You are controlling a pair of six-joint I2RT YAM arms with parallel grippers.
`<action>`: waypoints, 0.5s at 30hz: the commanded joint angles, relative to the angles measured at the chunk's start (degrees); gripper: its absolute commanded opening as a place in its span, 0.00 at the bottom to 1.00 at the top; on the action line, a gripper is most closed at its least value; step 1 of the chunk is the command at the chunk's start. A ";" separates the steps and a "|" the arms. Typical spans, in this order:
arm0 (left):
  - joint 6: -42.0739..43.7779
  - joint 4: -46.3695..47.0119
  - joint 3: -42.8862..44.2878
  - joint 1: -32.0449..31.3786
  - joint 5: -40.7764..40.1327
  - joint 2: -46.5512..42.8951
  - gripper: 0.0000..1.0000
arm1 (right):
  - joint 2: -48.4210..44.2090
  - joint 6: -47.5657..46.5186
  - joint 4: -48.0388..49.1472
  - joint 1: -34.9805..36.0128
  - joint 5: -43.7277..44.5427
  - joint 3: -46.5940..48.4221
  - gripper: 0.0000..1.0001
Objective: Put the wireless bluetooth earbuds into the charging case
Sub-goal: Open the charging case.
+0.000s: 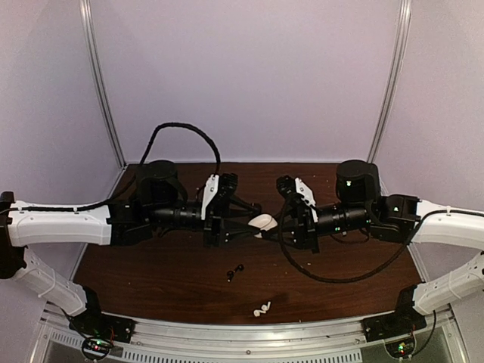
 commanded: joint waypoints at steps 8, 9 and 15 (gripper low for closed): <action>-4.44 4.92 -0.24 1.72 -4.08 -2.35 0.41 | 0.18 -2.73 -1.62 0.84 -2.93 1.01 0.04; -4.66 5.22 -0.43 1.89 -4.30 -2.65 0.41 | 0.06 -2.74 -1.60 0.89 -2.92 0.95 0.04; -5.31 5.99 -0.90 2.50 -5.05 -3.12 0.40 | -0.23 -3.05 -1.96 0.89 -2.87 0.82 0.03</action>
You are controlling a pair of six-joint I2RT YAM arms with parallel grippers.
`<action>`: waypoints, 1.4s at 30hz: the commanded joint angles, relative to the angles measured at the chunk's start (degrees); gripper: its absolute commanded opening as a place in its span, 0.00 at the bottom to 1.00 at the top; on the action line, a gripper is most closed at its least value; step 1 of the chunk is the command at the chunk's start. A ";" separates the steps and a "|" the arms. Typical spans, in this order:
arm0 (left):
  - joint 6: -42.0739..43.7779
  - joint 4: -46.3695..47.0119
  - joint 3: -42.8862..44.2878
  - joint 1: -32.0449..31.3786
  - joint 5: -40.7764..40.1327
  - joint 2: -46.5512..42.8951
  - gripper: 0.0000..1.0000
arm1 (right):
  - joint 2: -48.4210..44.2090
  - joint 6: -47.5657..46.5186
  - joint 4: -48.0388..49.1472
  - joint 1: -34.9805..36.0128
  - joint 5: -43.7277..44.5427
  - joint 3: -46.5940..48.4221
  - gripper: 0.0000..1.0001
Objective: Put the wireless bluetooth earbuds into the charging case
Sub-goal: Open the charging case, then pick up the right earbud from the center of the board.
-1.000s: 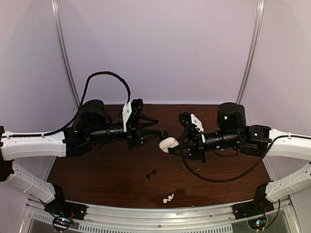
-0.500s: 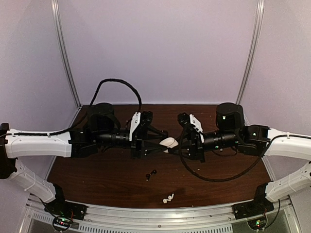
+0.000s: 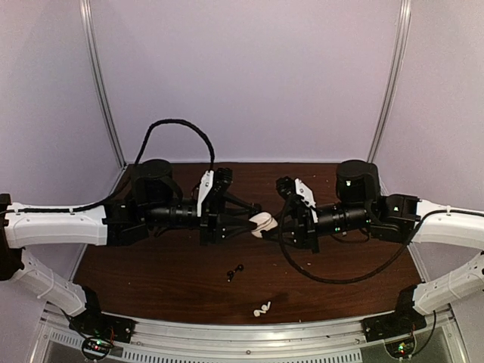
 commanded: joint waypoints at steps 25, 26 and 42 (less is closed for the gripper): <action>-2.76 0.55 -7.40 5.18 -6.76 -7.29 0.52 | -10.73 10.91 8.49 -8.33 -2.26 -10.09 0.02; -2.91 -1.30 -7.71 5.01 -6.36 -6.91 0.50 | -11.63 11.64 8.59 -9.02 -2.27 -10.91 0.02; -2.14 16.05 -23.87 -11.74 -18.49 6.05 0.46 | -16.69 16.13 10.08 -12.41 -2.00 -16.58 0.03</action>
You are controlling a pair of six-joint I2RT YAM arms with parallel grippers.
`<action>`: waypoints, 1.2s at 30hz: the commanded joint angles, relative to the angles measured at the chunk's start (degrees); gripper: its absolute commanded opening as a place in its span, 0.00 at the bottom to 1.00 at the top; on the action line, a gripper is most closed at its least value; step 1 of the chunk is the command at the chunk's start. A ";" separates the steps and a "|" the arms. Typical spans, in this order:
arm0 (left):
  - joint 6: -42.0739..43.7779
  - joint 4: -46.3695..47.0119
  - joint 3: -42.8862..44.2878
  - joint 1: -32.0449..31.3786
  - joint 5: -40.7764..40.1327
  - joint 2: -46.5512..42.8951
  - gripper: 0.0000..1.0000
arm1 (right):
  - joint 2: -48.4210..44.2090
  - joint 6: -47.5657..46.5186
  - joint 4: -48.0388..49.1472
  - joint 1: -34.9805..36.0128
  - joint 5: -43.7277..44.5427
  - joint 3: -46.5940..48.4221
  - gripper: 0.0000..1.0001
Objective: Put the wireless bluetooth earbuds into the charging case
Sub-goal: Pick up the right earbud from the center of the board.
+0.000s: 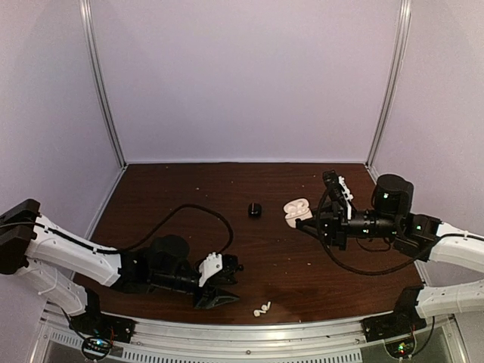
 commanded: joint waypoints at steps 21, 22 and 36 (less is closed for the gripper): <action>4.98 24.30 1.89 -9.21 -11.10 23.98 0.45 | -1.36 1.68 -1.64 -2.00 -1.43 0.68 0.04; 5.69 24.60 1.96 -9.28 -10.68 24.45 0.45 | -1.51 1.71 -1.66 -1.98 -1.27 0.49 0.04; 5.50 24.44 2.93 -9.38 -9.35 27.37 0.43 | -2.59 3.24 -2.30 -2.04 0.12 -0.05 0.04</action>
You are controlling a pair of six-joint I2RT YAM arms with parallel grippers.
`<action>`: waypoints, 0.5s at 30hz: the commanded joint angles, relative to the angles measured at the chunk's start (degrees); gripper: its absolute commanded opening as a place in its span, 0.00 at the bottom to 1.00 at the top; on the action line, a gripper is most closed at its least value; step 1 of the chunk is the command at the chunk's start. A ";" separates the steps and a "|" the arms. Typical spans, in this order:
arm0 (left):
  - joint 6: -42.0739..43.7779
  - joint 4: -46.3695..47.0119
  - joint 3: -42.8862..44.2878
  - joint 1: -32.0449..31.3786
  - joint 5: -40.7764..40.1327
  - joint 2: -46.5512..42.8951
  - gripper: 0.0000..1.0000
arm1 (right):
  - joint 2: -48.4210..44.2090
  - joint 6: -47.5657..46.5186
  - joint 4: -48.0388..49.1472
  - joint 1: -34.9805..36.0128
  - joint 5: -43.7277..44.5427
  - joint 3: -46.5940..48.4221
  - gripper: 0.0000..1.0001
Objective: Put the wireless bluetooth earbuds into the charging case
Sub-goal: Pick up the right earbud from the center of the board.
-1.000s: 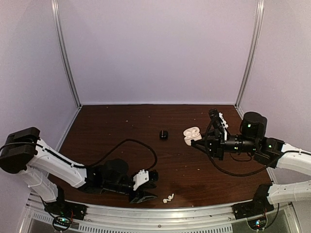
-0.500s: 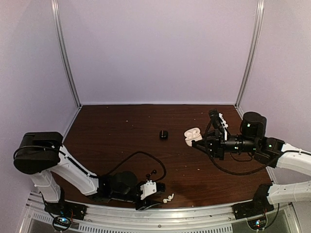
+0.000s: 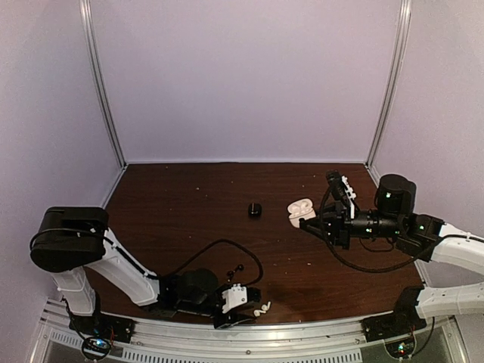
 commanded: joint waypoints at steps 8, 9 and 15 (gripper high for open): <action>-1.78 4.27 1.55 -0.18 1.75 2.62 0.38 | -1.27 1.95 -0.36 -0.41 1.00 0.03 0.04; -1.91 4.35 1.56 -0.18 1.92 2.77 0.37 | -1.34 1.94 -0.41 -0.40 1.07 0.01 0.04; -2.57 5.35 1.43 -0.18 1.80 3.70 0.35 | -1.57 1.87 -0.63 -0.34 1.31 -0.10 0.04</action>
